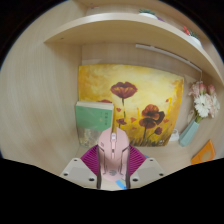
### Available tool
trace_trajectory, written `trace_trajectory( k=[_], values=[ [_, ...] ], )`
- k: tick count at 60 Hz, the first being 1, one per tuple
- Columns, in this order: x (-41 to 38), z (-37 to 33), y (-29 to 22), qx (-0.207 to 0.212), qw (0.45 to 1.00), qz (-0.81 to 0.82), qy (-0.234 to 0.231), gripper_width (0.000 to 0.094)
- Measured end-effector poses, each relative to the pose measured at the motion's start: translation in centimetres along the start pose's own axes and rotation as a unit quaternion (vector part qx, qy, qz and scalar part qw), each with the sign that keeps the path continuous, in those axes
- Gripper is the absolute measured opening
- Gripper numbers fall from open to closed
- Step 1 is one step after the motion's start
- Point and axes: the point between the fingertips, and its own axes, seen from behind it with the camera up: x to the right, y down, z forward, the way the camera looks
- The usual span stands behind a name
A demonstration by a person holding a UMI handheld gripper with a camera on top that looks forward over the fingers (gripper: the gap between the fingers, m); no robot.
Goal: Arrange mouse
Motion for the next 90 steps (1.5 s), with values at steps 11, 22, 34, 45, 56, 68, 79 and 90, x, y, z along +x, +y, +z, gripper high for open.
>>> trace_trajectory(
  k=[11, 22, 34, 45, 56, 68, 79, 90],
  values=[
    [9.7, 2.4, -3.2, 0.019, 0.999, 0.015, 0.038, 0.0327],
    [13.7, 9.0, 8.0, -0.084, 0.995, 0.038, 0.031, 0.0327],
    [12.2, 12.3, 18.3, -0.176, 0.984, 0.029, 0.003, 0.0327],
    [11.9, 13.1, 19.8, -0.186, 0.982, 0.032, 0.000, 0.0390],
    [12.0, 13.3, 20.2, -0.206, 0.978, 0.026, 0.010, 0.0549],
    [11.2, 10.8, 16.0, -0.175, 0.984, 0.018, 0.005, 0.0756],
    [11.7, 4.6, 10.6, -0.121, 0.992, 0.013, 0.021, 0.0766],
    [12.4, -3.4, 8.3, -0.076, 0.996, 0.026, 0.042, 0.0765]
  ],
)
